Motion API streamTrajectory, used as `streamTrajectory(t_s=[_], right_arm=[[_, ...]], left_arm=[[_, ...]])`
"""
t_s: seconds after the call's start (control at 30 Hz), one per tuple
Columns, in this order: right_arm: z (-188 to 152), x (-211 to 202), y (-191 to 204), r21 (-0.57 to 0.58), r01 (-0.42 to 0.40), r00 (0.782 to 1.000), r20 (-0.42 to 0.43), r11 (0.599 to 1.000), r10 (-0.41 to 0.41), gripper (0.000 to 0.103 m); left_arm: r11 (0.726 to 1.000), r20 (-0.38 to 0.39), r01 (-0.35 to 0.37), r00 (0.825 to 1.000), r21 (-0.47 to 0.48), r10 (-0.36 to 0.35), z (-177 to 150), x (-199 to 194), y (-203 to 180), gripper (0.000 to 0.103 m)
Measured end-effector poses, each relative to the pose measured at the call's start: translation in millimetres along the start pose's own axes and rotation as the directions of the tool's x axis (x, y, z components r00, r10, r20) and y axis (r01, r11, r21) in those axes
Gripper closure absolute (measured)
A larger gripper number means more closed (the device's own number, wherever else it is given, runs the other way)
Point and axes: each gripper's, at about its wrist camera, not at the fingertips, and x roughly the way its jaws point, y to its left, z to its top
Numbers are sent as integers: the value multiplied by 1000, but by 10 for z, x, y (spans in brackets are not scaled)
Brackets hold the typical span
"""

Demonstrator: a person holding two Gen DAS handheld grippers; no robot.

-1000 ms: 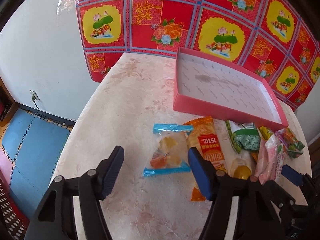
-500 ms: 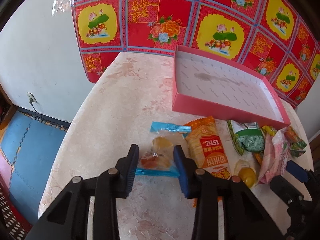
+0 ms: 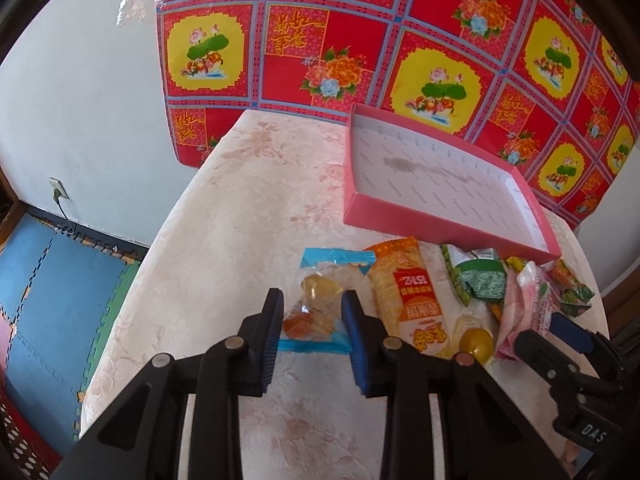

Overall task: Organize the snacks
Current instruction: 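Carry the candy in the left gripper into the pink box while the right carries the pouch there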

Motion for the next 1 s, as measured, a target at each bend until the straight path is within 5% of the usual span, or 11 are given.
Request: streamTrajectory(t_s=[0.7, 1.0], right_arm=[[51, 88, 80, -103, 67, 997, 44, 992, -62, 10], [16, 7, 76, -101, 27, 999, 35, 995, -23, 15]], left_arm=[[999, 30, 10, 999, 41, -11, 13, -195, -204, 72], [997, 28, 20, 999, 76, -23, -10, -235, -282, 72]])
